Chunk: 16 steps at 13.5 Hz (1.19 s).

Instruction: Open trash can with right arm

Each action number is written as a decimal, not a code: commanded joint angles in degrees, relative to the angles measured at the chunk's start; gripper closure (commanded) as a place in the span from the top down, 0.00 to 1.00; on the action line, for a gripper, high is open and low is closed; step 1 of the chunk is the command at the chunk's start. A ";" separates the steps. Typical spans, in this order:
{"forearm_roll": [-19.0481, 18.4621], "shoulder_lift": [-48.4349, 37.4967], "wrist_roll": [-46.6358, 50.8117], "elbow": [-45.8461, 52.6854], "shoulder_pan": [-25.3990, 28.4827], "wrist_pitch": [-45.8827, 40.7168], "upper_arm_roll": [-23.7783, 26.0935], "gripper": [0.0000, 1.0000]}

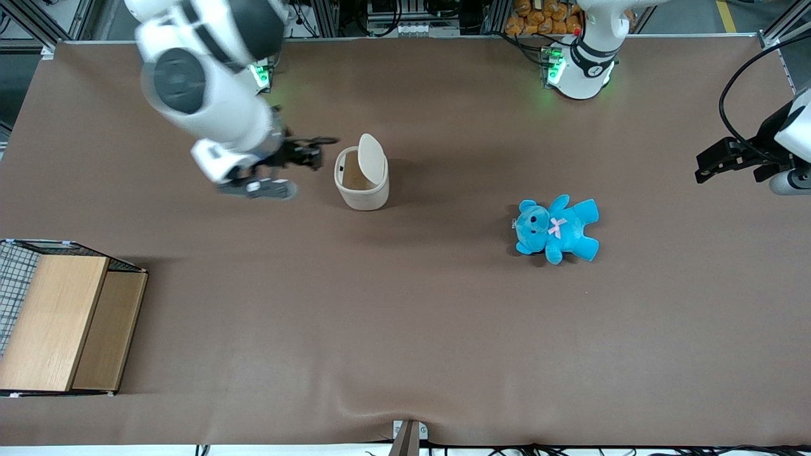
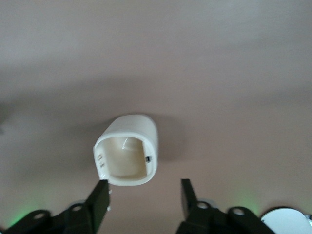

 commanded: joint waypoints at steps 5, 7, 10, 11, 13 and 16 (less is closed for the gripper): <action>-1.21 -2.54 -2.02 4.69 -14.37 -6.84 0.76 1.00; -4.53 -4.74 -6.50 4.51 -16.31 -9.10 0.41 1.00; -7.88 -8.16 -12.04 4.25 -19.12 -11.23 0.32 1.00; -8.41 -9.31 -14.75 3.90 -20.09 -11.23 0.32 1.00; -8.42 -10.89 -18.63 2.41 -22.46 -11.23 0.32 1.00; -8.51 -14.49 -21.81 -1.88 -24.85 -10.53 0.41 1.00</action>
